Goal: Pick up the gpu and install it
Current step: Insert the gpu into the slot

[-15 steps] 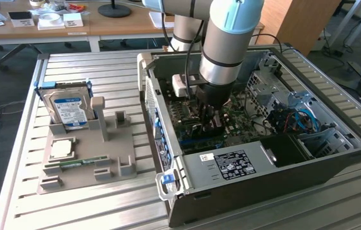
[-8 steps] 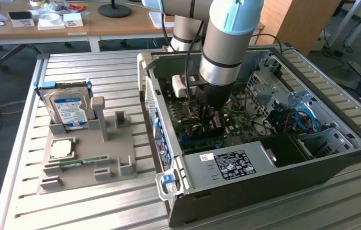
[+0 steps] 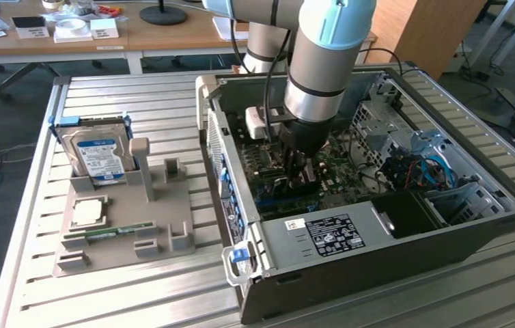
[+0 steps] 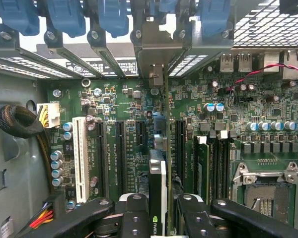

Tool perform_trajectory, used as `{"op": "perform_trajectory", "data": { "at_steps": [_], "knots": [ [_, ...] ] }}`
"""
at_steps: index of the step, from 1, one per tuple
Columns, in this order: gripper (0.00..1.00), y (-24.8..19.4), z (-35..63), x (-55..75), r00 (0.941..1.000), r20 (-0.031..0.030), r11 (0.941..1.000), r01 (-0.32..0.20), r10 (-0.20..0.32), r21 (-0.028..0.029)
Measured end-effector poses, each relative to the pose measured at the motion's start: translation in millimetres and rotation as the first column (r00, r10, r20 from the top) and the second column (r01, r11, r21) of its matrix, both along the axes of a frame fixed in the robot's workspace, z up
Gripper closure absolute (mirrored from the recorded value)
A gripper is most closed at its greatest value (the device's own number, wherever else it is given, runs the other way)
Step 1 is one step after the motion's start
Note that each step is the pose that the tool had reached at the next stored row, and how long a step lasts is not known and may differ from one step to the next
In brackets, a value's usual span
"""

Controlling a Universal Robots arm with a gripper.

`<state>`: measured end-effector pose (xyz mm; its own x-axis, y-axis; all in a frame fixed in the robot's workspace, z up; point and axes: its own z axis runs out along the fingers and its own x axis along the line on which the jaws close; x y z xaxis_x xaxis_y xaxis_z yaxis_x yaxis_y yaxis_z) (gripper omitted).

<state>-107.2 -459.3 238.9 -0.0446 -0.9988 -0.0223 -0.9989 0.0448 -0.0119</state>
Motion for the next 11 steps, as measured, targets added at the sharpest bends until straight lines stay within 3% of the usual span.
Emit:
{"op": "perform_trajectory", "data": {
  "at_steps": [3,9,11],
  "knots": [
    [0.73,0.2,-0.3,-0.3,1.0000,0.0000,1.0000,0.001,-0.001,0.0009],
    [0.49,0.0,0.0,0.0,1.0000,0.0000,1.0000,0.000,0.000,0.0000],
    [0.49,0.0,0.0,0.0,1.0000,0.0000,1.0000,0.000,0.000,0.0000]
  ]
}}
